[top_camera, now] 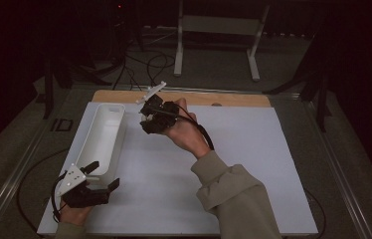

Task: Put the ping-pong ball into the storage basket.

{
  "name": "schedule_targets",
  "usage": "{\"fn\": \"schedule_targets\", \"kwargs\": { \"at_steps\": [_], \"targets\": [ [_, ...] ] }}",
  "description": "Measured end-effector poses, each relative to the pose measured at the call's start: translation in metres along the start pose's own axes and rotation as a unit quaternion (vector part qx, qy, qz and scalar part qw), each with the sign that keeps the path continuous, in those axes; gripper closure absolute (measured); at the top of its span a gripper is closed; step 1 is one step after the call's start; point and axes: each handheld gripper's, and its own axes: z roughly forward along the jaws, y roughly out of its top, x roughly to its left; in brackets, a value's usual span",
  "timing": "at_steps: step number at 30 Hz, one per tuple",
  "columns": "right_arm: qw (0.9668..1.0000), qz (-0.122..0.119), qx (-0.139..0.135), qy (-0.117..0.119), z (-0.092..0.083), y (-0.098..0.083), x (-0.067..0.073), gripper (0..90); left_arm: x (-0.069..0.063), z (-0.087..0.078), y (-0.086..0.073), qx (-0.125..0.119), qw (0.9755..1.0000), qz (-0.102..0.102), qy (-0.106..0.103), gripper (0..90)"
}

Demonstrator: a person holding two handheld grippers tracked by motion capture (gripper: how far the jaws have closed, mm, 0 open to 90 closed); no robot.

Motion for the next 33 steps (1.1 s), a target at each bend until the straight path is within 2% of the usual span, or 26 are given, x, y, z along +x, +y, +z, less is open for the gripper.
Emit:
{"fn": "schedule_targets", "kwargs": {
  "at_steps": [33],
  "targets": [
    [0.9999, -0.007, 0.001, 0.011, 0.018, 0.016, 0.016, 50.0, 0.0, 0.0, 0.0, 0.001, 1.0, 0.002, 0.001, 5.8]
  ]
}}
